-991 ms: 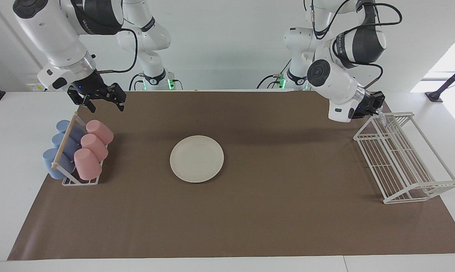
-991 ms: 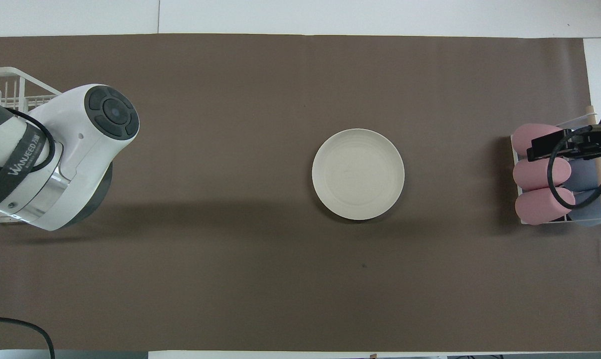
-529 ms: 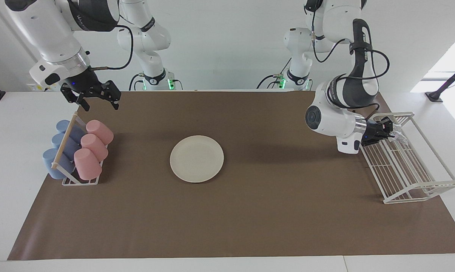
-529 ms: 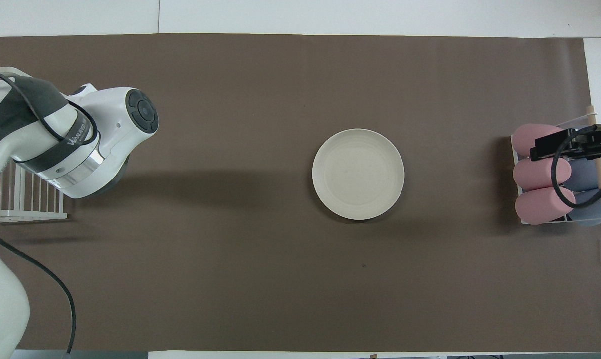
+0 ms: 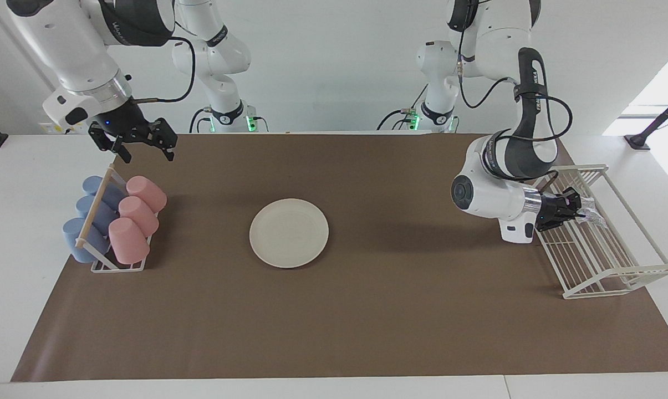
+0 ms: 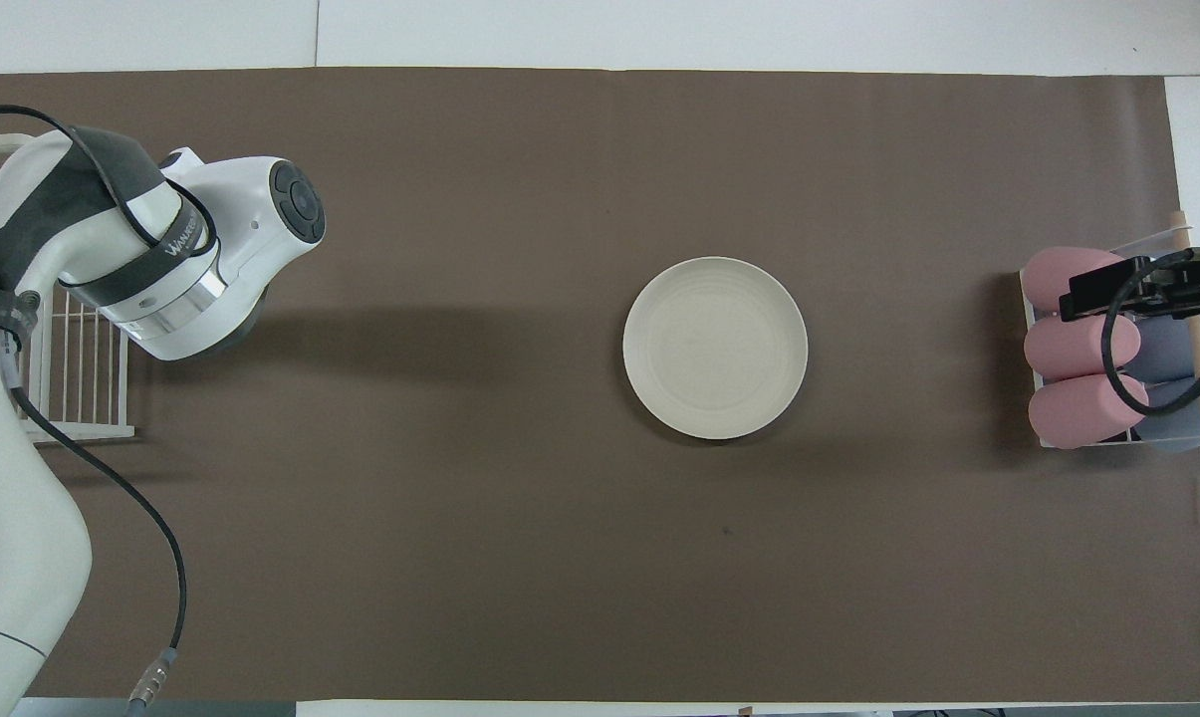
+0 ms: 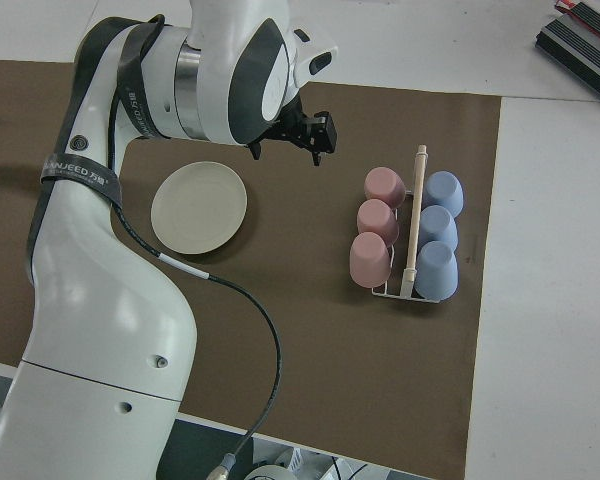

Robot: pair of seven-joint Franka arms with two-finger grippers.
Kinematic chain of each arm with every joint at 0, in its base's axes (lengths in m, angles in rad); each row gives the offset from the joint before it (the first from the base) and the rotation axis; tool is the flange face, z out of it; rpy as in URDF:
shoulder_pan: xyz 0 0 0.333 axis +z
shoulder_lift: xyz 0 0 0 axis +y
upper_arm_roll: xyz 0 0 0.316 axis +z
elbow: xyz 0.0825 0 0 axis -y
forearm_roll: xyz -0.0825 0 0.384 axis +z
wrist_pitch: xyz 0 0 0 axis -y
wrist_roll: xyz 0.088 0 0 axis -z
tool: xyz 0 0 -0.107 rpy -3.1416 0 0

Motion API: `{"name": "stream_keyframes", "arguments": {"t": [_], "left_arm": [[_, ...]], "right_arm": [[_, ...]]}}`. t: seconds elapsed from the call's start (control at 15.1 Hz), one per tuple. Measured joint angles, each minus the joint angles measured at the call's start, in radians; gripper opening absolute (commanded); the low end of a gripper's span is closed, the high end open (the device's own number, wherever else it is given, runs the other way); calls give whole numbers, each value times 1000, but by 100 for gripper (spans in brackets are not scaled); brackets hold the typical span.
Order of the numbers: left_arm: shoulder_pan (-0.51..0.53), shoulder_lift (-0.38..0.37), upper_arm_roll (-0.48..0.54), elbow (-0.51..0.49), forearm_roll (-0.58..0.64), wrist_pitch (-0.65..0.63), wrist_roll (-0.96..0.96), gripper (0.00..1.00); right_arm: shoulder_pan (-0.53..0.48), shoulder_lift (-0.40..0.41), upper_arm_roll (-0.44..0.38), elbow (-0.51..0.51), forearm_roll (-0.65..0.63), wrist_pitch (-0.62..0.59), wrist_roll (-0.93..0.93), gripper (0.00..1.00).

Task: Wipe plate with sponge

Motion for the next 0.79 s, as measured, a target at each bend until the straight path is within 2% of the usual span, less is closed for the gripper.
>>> {"name": "stream_keyframes", "arguments": {"t": [0.4,0.46,0.53,0.59,0.79], "left_arm": [[15,1,2,-14,-2,22,-11,1],[16,1,3,-20,-2,27,-13,21],[16,1,3,-25,-2,31,-15,91],[16,1,3,-29,-2,36,-17,100],[16,1,3,-30,-2,39,-19,100]], "right_arm": [[1,0,5,0,0,0,0,100],[1,0,5,0,0,0,0,100],[1,0,5,0,0,0,0,100],[2,0,6,0,0,0,0,100],[2,0,10,0,0,0,0,100]]}}
